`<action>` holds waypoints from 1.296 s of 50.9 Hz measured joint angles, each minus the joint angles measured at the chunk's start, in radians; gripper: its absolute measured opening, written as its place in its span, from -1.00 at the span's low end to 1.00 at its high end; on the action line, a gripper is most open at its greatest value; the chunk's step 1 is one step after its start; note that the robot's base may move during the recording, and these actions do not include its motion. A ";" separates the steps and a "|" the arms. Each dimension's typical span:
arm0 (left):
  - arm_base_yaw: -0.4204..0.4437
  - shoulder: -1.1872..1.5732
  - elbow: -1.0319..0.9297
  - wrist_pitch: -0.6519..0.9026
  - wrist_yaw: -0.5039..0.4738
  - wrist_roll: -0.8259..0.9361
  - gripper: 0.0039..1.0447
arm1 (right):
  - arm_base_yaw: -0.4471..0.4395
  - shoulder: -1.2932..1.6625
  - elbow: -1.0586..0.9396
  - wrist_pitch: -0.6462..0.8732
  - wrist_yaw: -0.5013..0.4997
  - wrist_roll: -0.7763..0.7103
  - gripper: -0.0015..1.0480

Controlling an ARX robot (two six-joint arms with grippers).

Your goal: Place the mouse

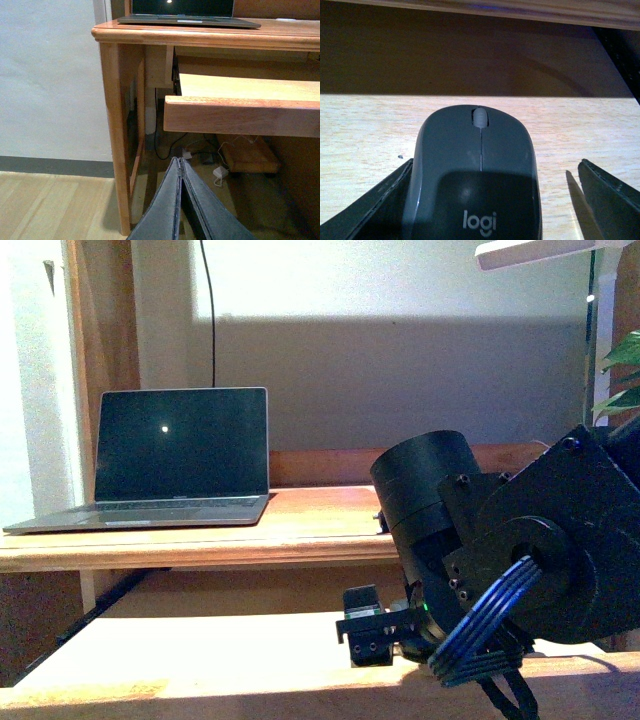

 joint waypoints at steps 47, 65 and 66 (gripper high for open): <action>0.000 0.000 0.000 0.000 0.000 0.002 0.86 | 0.047 0.032 0.405 -0.098 -0.018 -0.087 0.10; 0.000 0.000 0.000 0.000 0.000 0.002 0.86 | 0.071 0.533 1.079 -0.326 0.104 -0.101 0.09; 0.000 0.000 0.000 0.000 0.000 0.002 0.86 | 0.073 0.570 1.144 -0.357 0.105 -0.097 0.09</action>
